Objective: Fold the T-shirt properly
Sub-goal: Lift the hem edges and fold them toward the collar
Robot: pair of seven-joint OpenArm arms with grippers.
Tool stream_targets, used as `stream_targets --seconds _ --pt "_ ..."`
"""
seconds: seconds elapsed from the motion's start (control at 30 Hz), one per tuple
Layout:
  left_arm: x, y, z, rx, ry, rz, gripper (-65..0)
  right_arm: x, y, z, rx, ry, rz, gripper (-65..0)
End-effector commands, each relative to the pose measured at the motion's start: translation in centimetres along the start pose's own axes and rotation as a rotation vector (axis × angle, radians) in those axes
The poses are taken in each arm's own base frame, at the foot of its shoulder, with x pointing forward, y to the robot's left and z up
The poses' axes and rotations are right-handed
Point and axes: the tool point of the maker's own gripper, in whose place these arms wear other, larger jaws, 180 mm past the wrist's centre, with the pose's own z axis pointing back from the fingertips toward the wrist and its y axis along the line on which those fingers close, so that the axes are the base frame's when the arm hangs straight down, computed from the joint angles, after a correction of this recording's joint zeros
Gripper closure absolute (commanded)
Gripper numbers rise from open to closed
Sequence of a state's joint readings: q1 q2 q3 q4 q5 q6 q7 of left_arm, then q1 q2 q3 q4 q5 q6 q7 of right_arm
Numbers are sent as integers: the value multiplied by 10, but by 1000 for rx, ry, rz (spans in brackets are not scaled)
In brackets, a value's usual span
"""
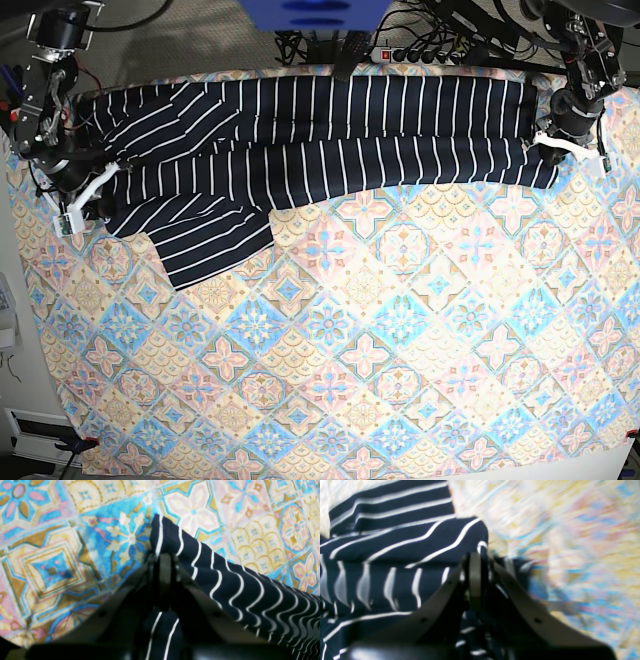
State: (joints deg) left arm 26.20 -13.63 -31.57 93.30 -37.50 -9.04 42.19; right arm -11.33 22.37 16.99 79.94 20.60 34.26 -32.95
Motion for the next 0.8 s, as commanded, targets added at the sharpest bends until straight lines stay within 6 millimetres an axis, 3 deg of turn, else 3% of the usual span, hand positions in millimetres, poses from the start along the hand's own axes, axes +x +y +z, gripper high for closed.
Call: stream_targets --seconds 0.0,0.23,0.33,0.53,0.63,0.77 --pt "11 1 2 -4 -31 -21 0 23 -11 1 -15 -63 10 0" --pt "1 6 5 10 -3 -31 0 -5 -20 -10 -46 41 32 -3" --pt "-15 4 -2 0 46 -33 0 -13 -19 -12 -67 83 83 -3" --pt "-20 5 -2 1 57 -29 0 -15 -17 -13 -72 84 80 -4" --pt "-19 6 -2 4 54 -25 -67 -9 -16 -12 -74 71 89 -17" --pt "-20 6 -1 3 57 -23 -178 17 -13 -7 -81 10 133 -58"
